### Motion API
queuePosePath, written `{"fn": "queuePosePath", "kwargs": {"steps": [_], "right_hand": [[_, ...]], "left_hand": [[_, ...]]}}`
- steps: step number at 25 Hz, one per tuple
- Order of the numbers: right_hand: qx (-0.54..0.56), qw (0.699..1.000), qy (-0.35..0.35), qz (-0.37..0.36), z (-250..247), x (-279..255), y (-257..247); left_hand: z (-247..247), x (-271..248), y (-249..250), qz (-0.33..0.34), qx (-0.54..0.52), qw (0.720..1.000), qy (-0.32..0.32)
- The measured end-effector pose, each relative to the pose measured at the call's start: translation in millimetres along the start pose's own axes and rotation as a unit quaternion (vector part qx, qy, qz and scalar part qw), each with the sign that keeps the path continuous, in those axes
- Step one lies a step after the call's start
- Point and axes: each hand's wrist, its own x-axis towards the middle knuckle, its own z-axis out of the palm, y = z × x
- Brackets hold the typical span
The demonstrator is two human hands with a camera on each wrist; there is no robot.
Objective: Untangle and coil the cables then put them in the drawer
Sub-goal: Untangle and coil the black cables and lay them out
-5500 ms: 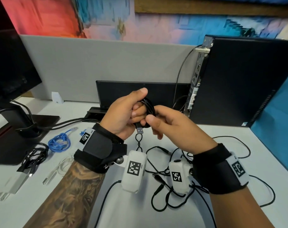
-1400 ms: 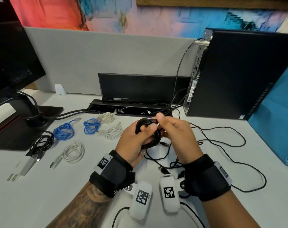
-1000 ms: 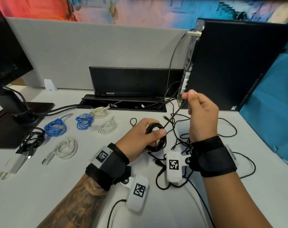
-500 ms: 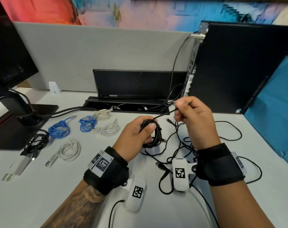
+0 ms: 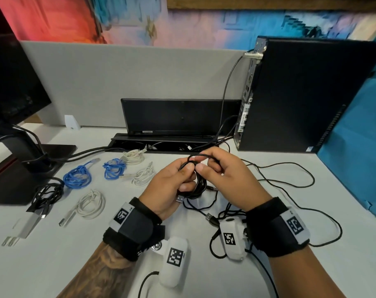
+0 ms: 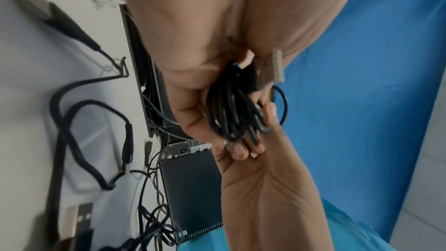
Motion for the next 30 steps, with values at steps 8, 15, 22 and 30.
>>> {"fn": "queuePosePath", "kwargs": {"steps": [8, 15, 22, 30], "right_hand": [[-0.01, 0.999, 0.038, 0.012, -7, 2, 8], [-0.003, 0.991, 0.13, -0.021, -21, 1, 5], [0.021, 0.975, 0.219, 0.019, -21, 7, 17], [0.056, 0.996, 0.024, 0.071, 3, 5, 20]], "left_hand": [[11, -4, -9, -0.024, 0.079, 0.995, -0.062], [2, -7, 0, -0.054, 0.167, 0.98, -0.089], [11, -4, 2, -0.012, 0.188, 0.981, -0.047], [-5, -2, 12, 0.08, 0.171, 0.982, 0.023]]}}
